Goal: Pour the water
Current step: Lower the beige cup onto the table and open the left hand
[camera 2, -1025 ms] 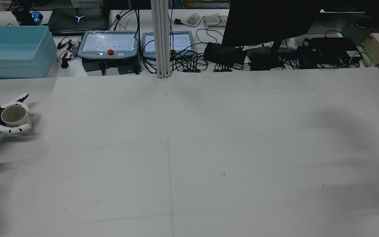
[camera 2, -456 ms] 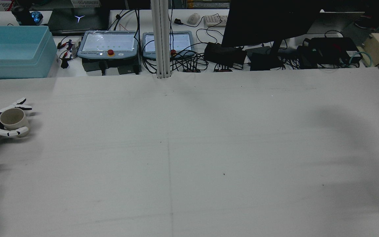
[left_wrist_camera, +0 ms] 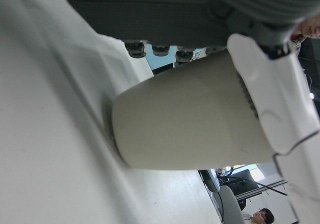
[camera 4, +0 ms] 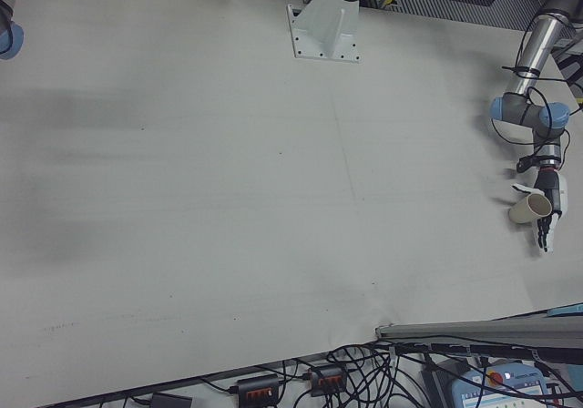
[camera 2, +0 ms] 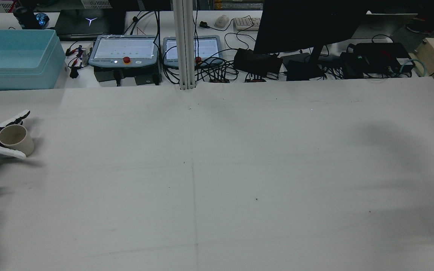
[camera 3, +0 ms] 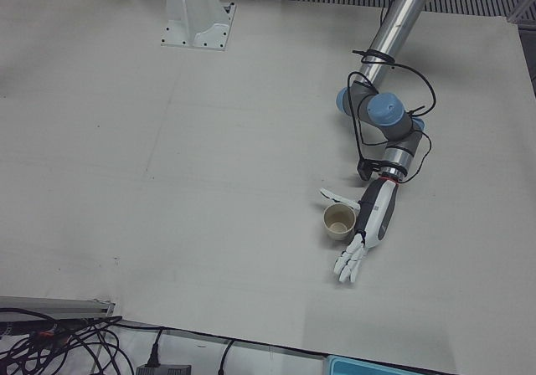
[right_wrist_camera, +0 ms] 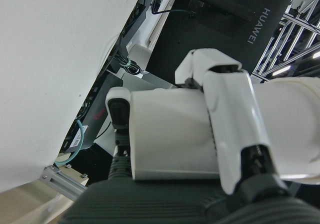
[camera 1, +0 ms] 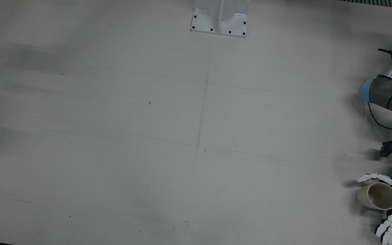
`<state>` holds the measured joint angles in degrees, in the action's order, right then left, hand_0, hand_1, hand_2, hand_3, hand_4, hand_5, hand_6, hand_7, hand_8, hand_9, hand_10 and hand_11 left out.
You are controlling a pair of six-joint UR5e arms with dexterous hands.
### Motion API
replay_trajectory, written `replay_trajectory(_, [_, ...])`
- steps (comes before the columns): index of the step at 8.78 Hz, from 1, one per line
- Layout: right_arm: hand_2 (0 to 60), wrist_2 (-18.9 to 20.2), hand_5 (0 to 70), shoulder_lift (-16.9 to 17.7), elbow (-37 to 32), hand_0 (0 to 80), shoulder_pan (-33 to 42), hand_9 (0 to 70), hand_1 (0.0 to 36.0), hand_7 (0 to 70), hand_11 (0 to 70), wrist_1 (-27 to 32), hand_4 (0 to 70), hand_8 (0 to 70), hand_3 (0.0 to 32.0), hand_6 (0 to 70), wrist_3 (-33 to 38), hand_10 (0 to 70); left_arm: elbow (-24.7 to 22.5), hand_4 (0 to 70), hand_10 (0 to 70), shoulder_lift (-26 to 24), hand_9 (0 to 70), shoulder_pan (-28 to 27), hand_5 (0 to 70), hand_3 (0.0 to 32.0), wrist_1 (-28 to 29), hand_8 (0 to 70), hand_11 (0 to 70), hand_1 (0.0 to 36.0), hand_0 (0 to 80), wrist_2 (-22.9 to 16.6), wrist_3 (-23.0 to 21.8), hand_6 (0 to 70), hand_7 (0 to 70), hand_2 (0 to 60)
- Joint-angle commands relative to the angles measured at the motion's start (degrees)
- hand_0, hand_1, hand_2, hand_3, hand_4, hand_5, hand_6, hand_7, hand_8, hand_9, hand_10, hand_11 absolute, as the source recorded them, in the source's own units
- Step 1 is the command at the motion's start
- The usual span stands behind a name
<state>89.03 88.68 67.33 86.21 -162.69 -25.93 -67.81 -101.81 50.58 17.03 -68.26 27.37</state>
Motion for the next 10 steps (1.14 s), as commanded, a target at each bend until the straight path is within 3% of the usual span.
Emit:
replay_trajectory(1, [39.1, 0.0, 66.7, -0.1, 0.0, 80.0, -0.1, 46.9, 36.0, 36.3, 63.4, 0.0, 6.6, 33.5, 0.0, 26.1, -0.9, 42.9, -0.2, 16.0, 1.7, 0.1, 0.5, 1.9, 0.0, 0.0, -0.2, 0.0, 3.9, 8.7, 48.5, 0.0, -2.0, 4.4, 6.6, 0.0])
replay_trajectory(5, [37.7, -0.2, 66.3, -0.2, -0.3, 80.0, -0.3, 46.7, 36.0, 36.3, 63.1, 0.0, 6.6, 33.4, 0.0, 26.1, -2.3, 42.7, -0.2, 13.8, 1.3, 0.4, 0.0, 9.1, 0.0, 0.0, 1.0, 0.0, 3.3, 7.7, 48.6, -2.5, -2.0, 3.6, 5.9, 0.0])
replay_trajectory(6, [36.8, -2.4, 66.0, -1.2, -2.9, 80.0, -1.7, 46.5, 36.0, 36.3, 62.8, 0.5, 6.5, 33.2, 0.0, 26.1, -2.9, 42.4, -0.8, 13.1, 1.3, 1.7, 0.0, 11.7, 0.0, 0.0, 1.6, 0.0, 3.3, 7.2, 48.2, -3.2, -2.5, 3.3, 5.8, 0.0])
replay_trajectory(8, [36.2, -8.4, 65.0, -5.8, -11.0, 78.8, -8.3, 47.2, 35.1, 36.5, 63.7, 5.5, 6.5, 33.7, 0.0, 26.3, -3.3, 43.1, -5.1, 13.4, 1.2, 2.4, 0.0, 18.3, 0.0, 0.0, 0.4, 0.0, 3.1, 6.5, 48.0, -9.9, -2.9, 3.3, 5.9, 0.0])
replay_trajectory(9, [36.2, -12.2, 65.0, -8.0, -14.6, 78.8, -11.7, 47.2, 35.1, 36.5, 63.7, 9.2, 6.5, 33.7, 0.0, 26.3, -3.4, 43.1, -7.3, 13.4, 1.2, 2.3, 0.0, 18.9, 0.0, 0.0, -1.3, 0.0, 3.1, 6.5, 48.0, -10.6, -3.1, 3.3, 5.9, 0.0])
replay_trajectory(10, [34.6, -16.4, 60.7, -9.0, -16.0, 73.0, -15.7, 47.4, 33.5, 33.9, 65.8, 10.7, 5.7, 34.0, 0.0, 24.7, -3.6, 44.7, -10.2, 14.2, 1.2, 2.4, 0.0, 20.0, 0.0, 0.0, -3.5, 0.0, 3.0, 6.2, 48.4, -10.7, -3.1, 3.5, 6.4, 0.0])
